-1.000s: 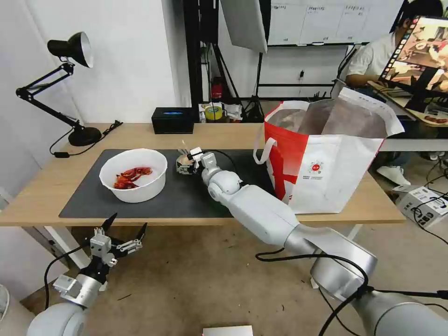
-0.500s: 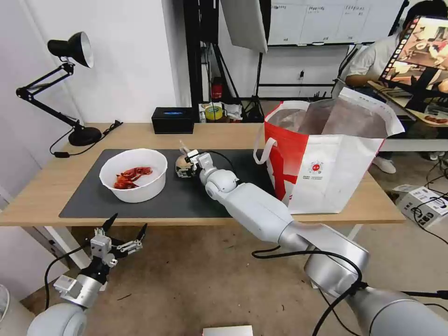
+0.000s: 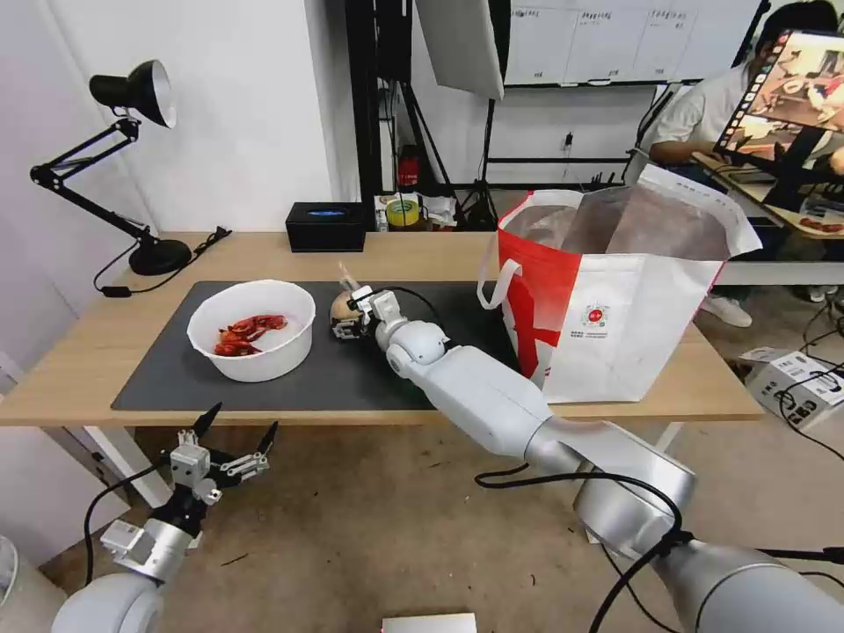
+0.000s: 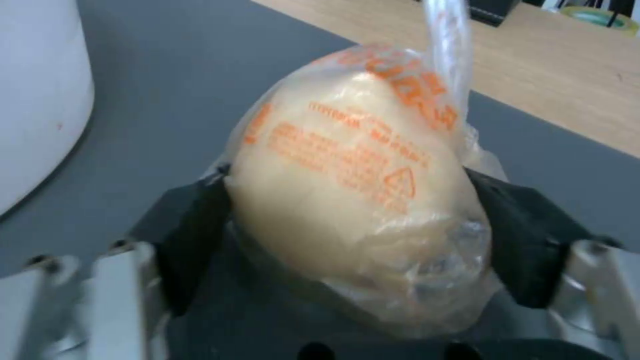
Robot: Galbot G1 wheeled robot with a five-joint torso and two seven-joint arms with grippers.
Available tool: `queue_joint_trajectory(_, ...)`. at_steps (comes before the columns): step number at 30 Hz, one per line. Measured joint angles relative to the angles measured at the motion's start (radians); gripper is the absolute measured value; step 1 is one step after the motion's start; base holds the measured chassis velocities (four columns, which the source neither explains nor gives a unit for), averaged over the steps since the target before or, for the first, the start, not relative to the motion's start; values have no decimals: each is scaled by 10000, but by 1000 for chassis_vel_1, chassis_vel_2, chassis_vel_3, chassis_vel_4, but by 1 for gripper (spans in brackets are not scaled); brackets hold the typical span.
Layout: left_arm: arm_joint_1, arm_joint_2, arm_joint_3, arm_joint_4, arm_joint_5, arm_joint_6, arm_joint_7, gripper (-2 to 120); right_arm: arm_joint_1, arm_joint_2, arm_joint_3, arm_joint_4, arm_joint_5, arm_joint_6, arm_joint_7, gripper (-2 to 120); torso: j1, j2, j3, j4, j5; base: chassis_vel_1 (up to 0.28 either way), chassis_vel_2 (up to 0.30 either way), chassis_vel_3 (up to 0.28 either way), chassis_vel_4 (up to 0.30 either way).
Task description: Pick up the trash from the table and place it into the takeout bag.
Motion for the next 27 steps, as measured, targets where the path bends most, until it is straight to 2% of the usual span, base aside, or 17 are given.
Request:
queue_joint_trajectory(2,18,-10,-8,-14,6,-9,0,100,-40,-5,0,55,54,-10,26,71,0,0,0,0,0,0,0,0,0)
queue_joint_trajectory(3,18,-10,-8,-14,6,-9,0,100,-40,-5,0,55,54,-10,26,71,0,0,0,0,0,0,0,0,0)
queue_joint_trajectory(5,22,-6,-21,-26,8,-17,0,100,-84,-9,7,113,82,-10,76,59,0,0,0,0,0,0,0,0,0)
queue_joint_trajectory(7,22,1,-25,-35,8,-17,0,100,-95,-18,8,138,95,-10,94,58,0,0,0,1,0,0,0,0,0)
queue_joint_trajectory(9,4,39,-33,-63,-2,-18,0,100,-126,-63,7,232,156,-10,200,46,0,0,0,0,0,0,0,0,0)
queue_joint_trajectory(11,-2,47,-33,-66,-5,-17,0,100,-132,-82,7,262,184,-10,224,43,0,0,0,0,0,0,0,0,0)
queue_joint_trajectory(14,-13,52,-29,-51,-7,-18,0,100,-196,-217,1,434,256,-10,286,26,0,0,0,0,0,0,0,0,0)
queue_joint_trajectory(16,-16,52,-23,-34,-7,-17,0,100,-212,-248,0,478,268,-8,302,23,0,0,0,0,0,0,0,0,0)
queue_joint_trajectory(18,-37,54,0,-3,-5,-18,-2,100,-291,-371,6,717,325,-1,394,13,0,0,0,1,0,0,0,0,0)
queue_joint_trajectory(23,-70,97,28,1,-6,-18,-7,100,-433,-713,25,1352,281,263,685,6,0,0,1,0,0,0,0,0,0)
queue_joint_trajectory(25,-88,127,44,-31,-24,-5,-14,100,-576,-1209,-20,2124,55,824,1044,6,0,0,0,2,1,0,0,0,0)
queue_joint_trajectory(27,-91,136,46,-41,-34,-1,-15,100,-648,-1418,-27,2433,32,990,1189,6,0,0,0,0,0,0,0,0,0)
